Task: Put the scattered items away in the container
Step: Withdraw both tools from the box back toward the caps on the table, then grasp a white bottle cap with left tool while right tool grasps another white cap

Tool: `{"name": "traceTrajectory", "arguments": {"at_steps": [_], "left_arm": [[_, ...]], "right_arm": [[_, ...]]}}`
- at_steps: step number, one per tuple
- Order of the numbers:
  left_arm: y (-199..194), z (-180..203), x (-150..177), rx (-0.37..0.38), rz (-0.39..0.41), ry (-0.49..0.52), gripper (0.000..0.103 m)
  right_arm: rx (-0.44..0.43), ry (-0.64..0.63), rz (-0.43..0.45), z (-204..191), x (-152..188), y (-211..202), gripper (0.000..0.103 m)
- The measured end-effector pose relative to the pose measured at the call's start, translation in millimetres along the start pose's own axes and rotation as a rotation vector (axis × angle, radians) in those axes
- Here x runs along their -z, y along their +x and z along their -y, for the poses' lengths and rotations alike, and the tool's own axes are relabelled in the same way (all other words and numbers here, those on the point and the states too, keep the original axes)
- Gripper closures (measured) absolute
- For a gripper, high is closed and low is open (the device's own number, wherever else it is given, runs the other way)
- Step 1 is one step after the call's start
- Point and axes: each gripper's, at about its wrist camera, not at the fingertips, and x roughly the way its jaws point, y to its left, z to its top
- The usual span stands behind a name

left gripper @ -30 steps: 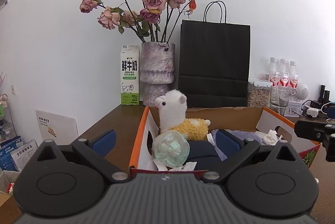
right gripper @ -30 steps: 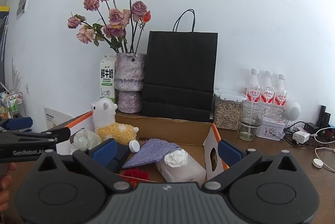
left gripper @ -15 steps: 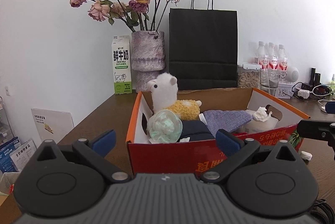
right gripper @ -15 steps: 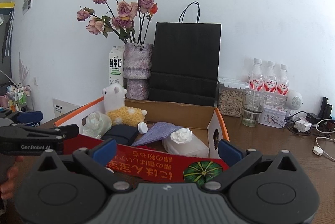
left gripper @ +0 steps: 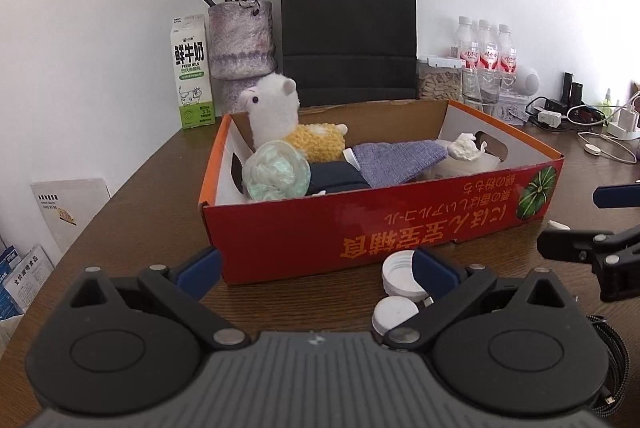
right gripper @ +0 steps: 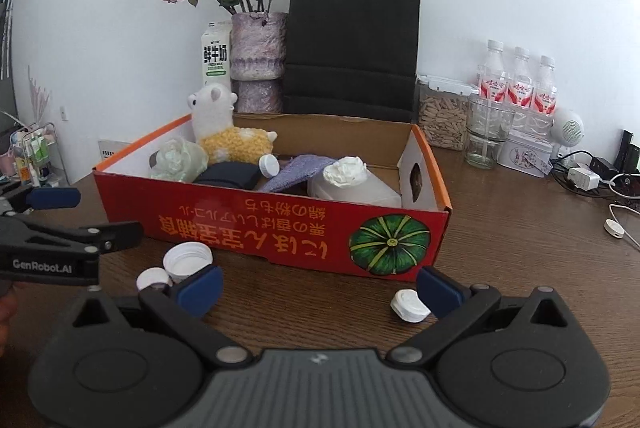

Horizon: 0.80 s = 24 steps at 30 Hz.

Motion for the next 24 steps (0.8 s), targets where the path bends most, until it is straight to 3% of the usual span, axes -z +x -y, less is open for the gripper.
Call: {"name": "traceTrajectory", "arguments": {"at_steps": [6,12,24], "left_arm": [[3,1,6,0.009,-0.054,0.026,0.0],[10,7,10,0.037,-0.105,0.065,0.0],[19,12,15,0.043,-0.149,0.083,0.0]], "right_arm": [[0.051,0.068,-0.031,22,5,4,0.0],[0.081,0.054,-0.079,25,17,12,0.0],[0.105,0.062,-0.093,31,18,17,0.0]]}}
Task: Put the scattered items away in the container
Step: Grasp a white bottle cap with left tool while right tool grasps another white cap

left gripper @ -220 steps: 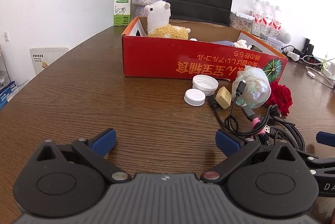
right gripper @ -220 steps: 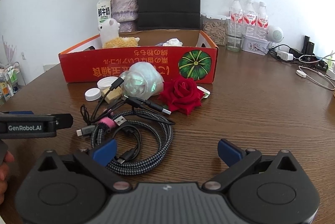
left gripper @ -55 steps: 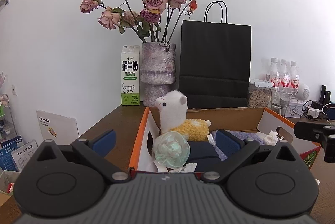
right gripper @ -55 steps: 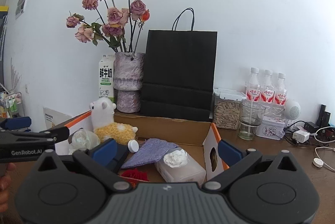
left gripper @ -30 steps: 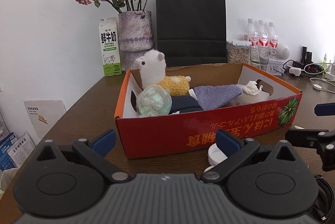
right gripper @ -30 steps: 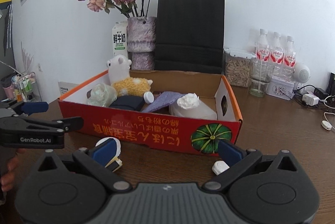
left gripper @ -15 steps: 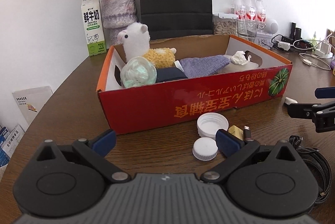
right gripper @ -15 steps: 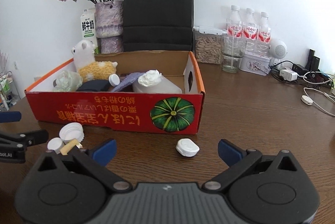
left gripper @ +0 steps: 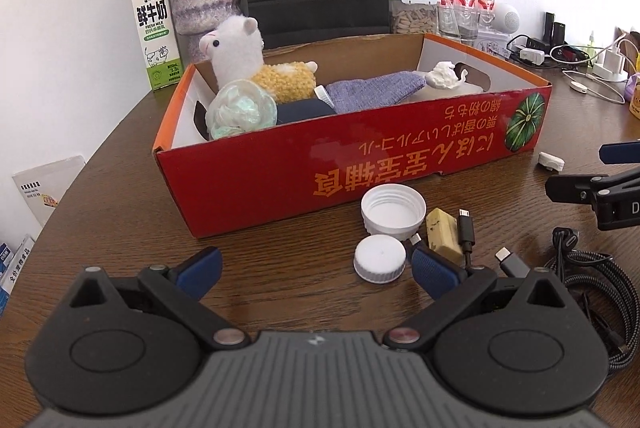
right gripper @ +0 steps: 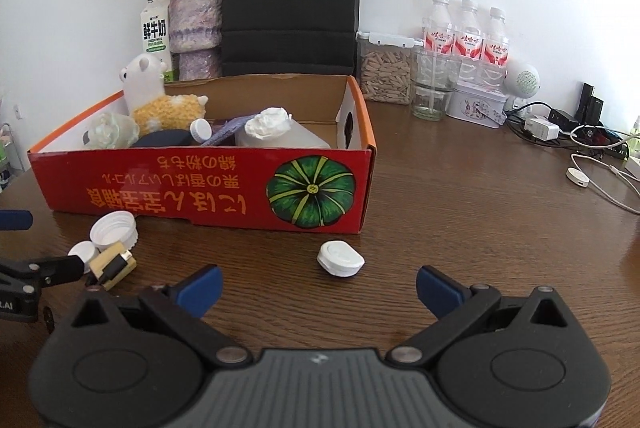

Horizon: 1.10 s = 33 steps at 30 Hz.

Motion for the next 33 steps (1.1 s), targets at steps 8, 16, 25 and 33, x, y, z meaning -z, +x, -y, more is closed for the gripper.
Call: {"name": "traceTrajectory", "arguments": {"at_steps": [8,16,25,33], "left_arm": [[4,-1,1,0.06,-0.006,-0.013,0.022],[1,-1,1,0.101,0.009,-0.026,0.063],[0,-3,2,0.114,0.011,-0.038,0.074],[-4,-5,1,0.115,0.034,-0.057,0.075]], "right_arm": [[0.003,-0.002,-0.051,14,-1,20,0.0],[-0.03,0.025,-0.029,23,-6,32,0.026],[-0.097,0.007,0.008,14,-1,17,0.075],[-0.097,-0.02,0.061,3,4,4,0.075]]}}
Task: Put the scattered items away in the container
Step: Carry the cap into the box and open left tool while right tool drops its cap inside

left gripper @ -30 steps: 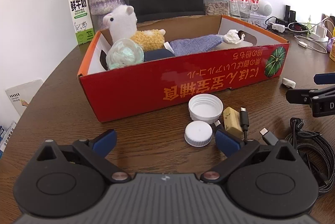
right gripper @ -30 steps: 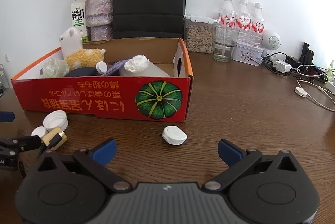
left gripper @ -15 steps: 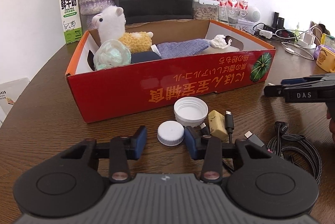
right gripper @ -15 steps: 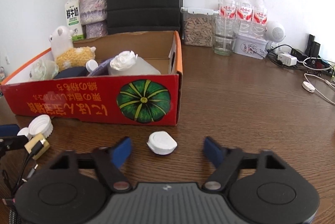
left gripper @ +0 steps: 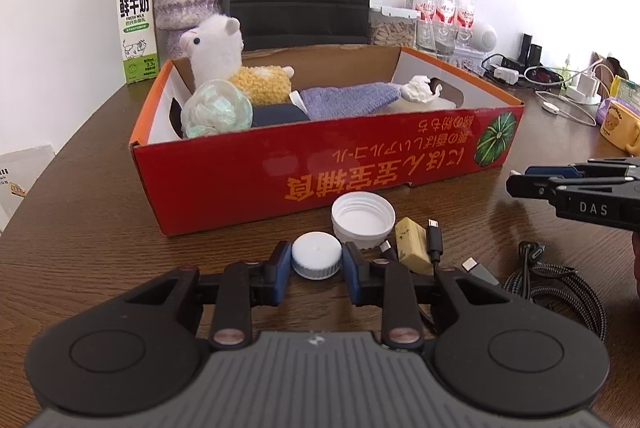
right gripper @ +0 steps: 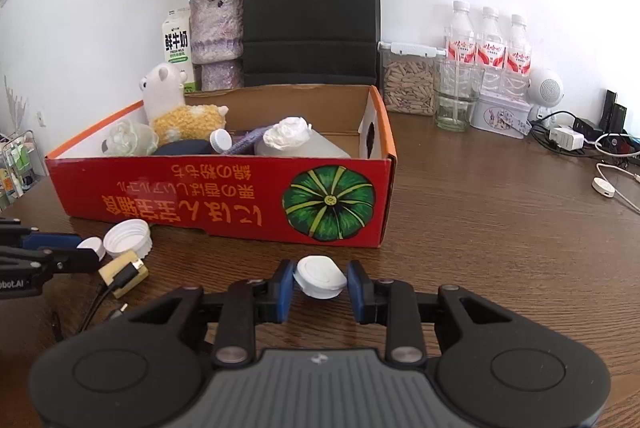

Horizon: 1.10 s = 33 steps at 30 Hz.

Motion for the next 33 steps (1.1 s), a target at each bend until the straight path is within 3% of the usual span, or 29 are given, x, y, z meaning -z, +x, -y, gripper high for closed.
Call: {"name": "traceTrajectory", "arguments": {"at_steps": [22,27,33], "left_arm": [[-36,-3,-10,-0.007,0.192,-0.052,0.075],[-47,-5,-29,-0.047,0.26,-0.067,0.075],[-45,-5,-67,-0.113,0.324,-0.055,0.074]], "right_arm": [[-0.044,-0.013,0.166,-42,-10,-32,0.075],[-0.072,-0.009,0.201,-44,-29,-39,0.075],[-0.095,-0.092,0.271,-55,-70,-44,0.075]]}}
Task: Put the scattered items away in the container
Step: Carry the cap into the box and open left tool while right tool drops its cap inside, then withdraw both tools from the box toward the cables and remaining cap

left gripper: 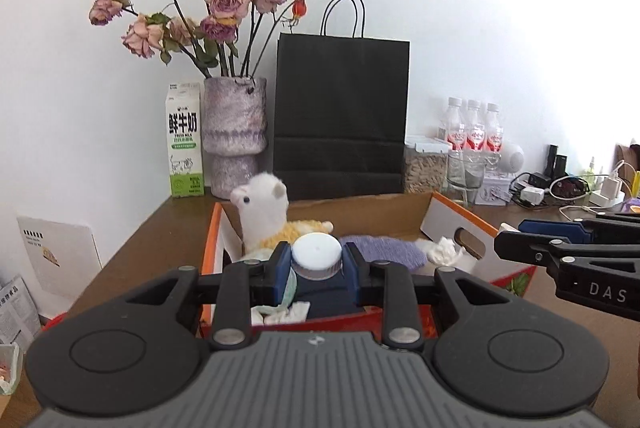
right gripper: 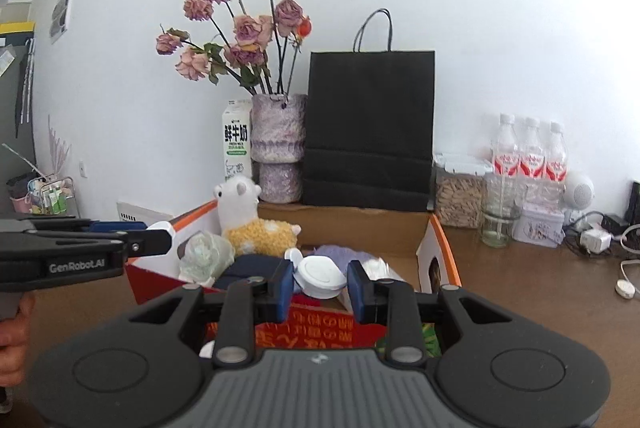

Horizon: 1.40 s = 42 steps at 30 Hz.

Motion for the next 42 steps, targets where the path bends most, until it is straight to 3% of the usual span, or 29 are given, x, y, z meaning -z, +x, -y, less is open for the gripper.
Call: {"name": "traceTrajectory", "arguments": {"at_steps": [6,9,13,27,28,29,30,31,32,33,42], "left_arm": [[33,1,-20,-0.029,0.041,-0.032,0.074],[49,0,-11,-0.049,0.058,-0.026,0.074],[63,-3,7,-0.059,0.024,-0.002,0.074],[63,-3,17,-0.055,0.029,0.017,0.074],[62,-3,17,-0.059,0.031,0.018,0.066],[61,-3,17,-0.064,0.031,0.018,0.056],[60,-3,17,-0.077,0.035,0.017,0.03],[59,-3,17,-0.124,0.047,0.015,0.011],[57,-3,16,-0.169,0.058,0.021,0.003],[56,-4,16,-0.192,0.074,0.024,0.0],[47,-10,14,-0.176,0.096,-0.004,0.0]], "right_arm": [[-0.01,0.007,0.055,-5,-24,32,0.075],[0.001,0.026,0.037,-2,-21,60,0.075],[-0.003,0.046,-0.036,5,-4,82,0.075],[0.009,0.049,-0.081,7,9,89,0.074],[0.008,0.048,-0.083,7,9,89,0.071],[0.011,0.047,-0.085,6,9,89,0.05],[0.018,0.047,-0.08,6,9,88,0.019],[0.04,0.05,-0.063,6,10,85,0.01],[0.054,0.048,-0.054,7,9,84,0.007],[0.054,0.049,-0.056,7,8,84,0.006],[0.057,0.058,-0.068,10,8,82,0.002]]}}
